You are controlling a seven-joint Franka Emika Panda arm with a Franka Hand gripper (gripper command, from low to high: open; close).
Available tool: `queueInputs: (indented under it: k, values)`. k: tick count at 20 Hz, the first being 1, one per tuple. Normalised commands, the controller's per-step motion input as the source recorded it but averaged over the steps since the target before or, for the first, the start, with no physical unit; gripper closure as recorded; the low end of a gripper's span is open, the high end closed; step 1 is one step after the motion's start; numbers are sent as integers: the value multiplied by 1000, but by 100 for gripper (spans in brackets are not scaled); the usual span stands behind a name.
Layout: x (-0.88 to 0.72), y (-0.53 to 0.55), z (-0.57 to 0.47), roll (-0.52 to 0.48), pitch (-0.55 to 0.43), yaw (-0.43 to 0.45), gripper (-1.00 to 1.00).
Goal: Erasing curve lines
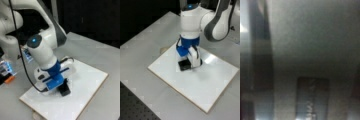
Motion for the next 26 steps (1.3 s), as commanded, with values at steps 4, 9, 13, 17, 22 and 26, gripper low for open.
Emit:
queueInputs:
  k: [4,9,13,17,22,26]
  values:
    - [346,217,-540,155,-40,-216,100]
    - [418,276,-580,157,-39,-182,100]
    - [456,312,-634,139,-37,-177,100]
    - [504,363,-666,126,-29,-204,100]
    - [556,421,-714,133,-34,-262,100]
    - [568,418,-738,143,-27,-291,100]
